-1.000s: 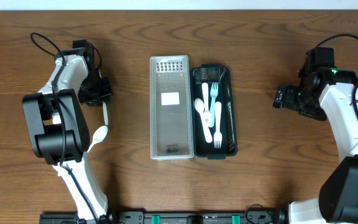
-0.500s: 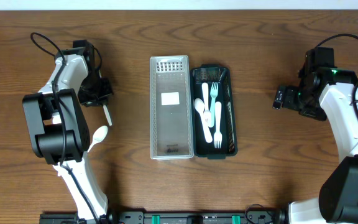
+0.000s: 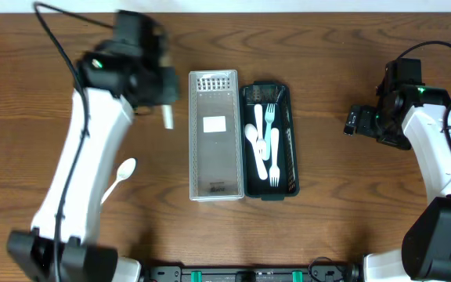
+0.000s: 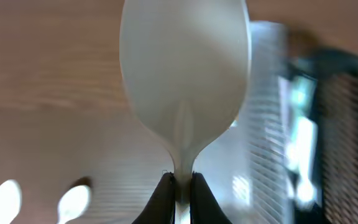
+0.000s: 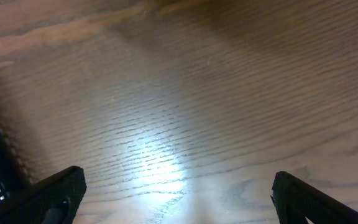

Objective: Pack container
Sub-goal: 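Carry the spoon with the left gripper into the white tray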

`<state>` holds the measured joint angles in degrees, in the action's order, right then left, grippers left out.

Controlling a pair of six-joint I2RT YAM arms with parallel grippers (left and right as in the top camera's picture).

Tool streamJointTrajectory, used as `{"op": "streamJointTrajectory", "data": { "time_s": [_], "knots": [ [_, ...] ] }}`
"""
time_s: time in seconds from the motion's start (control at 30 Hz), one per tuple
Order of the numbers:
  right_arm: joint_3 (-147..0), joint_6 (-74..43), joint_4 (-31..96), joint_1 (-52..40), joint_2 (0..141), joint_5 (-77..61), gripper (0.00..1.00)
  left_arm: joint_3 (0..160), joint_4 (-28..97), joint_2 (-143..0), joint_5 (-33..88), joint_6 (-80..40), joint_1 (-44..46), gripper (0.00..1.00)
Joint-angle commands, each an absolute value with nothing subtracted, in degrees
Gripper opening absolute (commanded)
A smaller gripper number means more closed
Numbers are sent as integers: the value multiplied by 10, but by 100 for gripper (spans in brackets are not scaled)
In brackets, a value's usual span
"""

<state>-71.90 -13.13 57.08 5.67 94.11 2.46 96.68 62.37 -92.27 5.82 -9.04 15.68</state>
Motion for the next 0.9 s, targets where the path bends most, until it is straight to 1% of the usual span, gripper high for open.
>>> {"op": "streamJointTrajectory", "data": {
  "time_s": [0.0, 0.1, 0.2, 0.4, 0.53, 0.57, 0.63, 0.67, 0.7, 0.73, 0.77, 0.8, 0.87],
  "knots": [
    [-718, -126, 568, 61, 938, 32, 99, 953, 627, -943, 55, -100, 216, 6],
    [-718, -126, 569, 61, 938, 32, 99, 927, 612, -964, 53, -107, 256, 6],
    [-718, -126, 571, 61, 938, 32, 99, 893, 591, -1001, 53, -129, 273, 6],
    [-718, -126, 571, 61, 938, 32, 99, 862, 580, -1076, 73, -149, 277, 6],
    [-718, -126, 571, 61, 938, 32, 99, 862, 580, -1089, 73, -148, 277, 6],
    [-718, -126, 571, 61, 938, 32, 99, 864, 580, -1087, 73, -144, 277, 9],
    [-718, -126, 571, 61, 938, 32, 99, 874, 582, -1079, 72, -122, 277, 41],
    [-718, -126, 571, 61, 938, 32, 99, 879, 582, -1073, 68, -117, 277, 59],
    [-718, -126, 571, 61, 938, 32, 99, 883, 582, -1065, 62, -115, 277, 70],
    [-718, -126, 572, 61, 938, 32, 99, 886, 582, -1055, 50, -114, 277, 86],
    [-718, -125, 573, 61, 938, 32, 99, 887, 582, -1044, 37, -114, 277, 95],
    [-718, -125, 573, 61, 938, 32, 99, 888, 584, -1030, 20, -114, 276, 100],
    [-718, -119, 573, 61, 938, 32, 99, 888, 590, -997, -12, -107, 271, 98]
  ]
}}
